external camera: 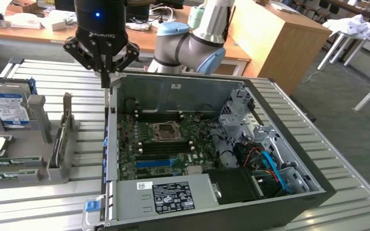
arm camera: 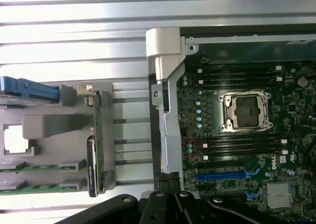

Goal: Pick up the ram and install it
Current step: 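Reach for the ram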

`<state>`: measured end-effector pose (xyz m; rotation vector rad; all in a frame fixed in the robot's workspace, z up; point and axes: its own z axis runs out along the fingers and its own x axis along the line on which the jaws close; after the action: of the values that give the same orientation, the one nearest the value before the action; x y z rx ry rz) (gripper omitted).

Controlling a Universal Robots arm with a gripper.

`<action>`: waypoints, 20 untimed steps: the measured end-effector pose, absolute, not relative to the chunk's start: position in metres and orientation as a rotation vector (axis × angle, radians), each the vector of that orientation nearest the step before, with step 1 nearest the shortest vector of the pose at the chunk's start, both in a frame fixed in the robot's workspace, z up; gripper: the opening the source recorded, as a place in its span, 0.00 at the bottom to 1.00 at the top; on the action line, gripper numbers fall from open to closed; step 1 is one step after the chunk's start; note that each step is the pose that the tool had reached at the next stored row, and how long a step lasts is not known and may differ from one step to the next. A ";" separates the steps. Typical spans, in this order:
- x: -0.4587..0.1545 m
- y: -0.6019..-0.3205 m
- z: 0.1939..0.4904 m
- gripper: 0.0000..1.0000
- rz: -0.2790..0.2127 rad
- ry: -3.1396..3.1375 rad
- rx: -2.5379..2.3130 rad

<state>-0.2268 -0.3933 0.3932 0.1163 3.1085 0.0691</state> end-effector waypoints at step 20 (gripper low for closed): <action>-0.277 -0.389 0.393 0.11 0.069 3.106 0.116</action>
<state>-0.2770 -0.3888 0.3933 0.1159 3.1055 0.0691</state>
